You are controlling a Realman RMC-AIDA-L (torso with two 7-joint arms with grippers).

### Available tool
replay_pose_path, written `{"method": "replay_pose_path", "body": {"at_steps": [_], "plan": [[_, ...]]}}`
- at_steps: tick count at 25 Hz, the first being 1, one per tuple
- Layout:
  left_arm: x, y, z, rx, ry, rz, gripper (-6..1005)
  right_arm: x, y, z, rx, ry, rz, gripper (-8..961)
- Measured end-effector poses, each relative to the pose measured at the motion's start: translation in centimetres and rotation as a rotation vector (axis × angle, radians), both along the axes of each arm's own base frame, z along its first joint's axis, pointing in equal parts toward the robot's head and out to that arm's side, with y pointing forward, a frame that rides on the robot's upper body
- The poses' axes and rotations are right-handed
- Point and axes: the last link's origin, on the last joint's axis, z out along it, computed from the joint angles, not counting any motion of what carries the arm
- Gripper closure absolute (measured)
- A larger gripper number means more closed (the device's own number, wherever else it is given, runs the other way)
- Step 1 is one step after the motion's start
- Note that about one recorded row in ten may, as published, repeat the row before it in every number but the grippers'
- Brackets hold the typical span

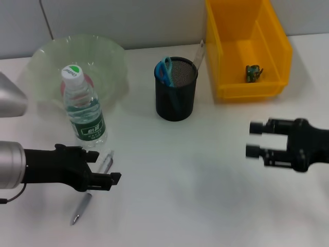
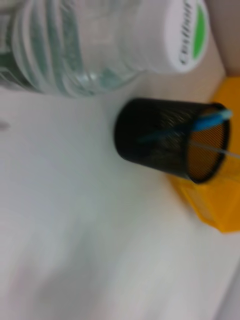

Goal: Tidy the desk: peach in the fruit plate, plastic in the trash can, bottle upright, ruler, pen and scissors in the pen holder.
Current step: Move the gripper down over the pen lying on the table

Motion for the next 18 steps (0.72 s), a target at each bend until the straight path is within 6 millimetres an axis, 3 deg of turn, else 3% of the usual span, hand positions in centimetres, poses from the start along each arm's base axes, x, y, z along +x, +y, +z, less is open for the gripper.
{"method": "replay_pose_path", "body": {"at_steps": [6, 9, 18], "plan": [[0.0, 0.9, -0.9, 0.015, 0.110, 0.051, 195, -0.2, 0.4, 0.7, -0.066, -0.069, 0.012, 302], [0.8, 1.5, -2.2, 0.006, 0.258, 0.093, 196, -0.4, 0.5, 0.7, -0.062, -0.072, 0.018, 302], [2.2, 1.7, -2.7, -0.031, 0.347, 0.135, 200, -0.5, 0.7, 0.8, -0.059, -0.080, 0.026, 301]]}}
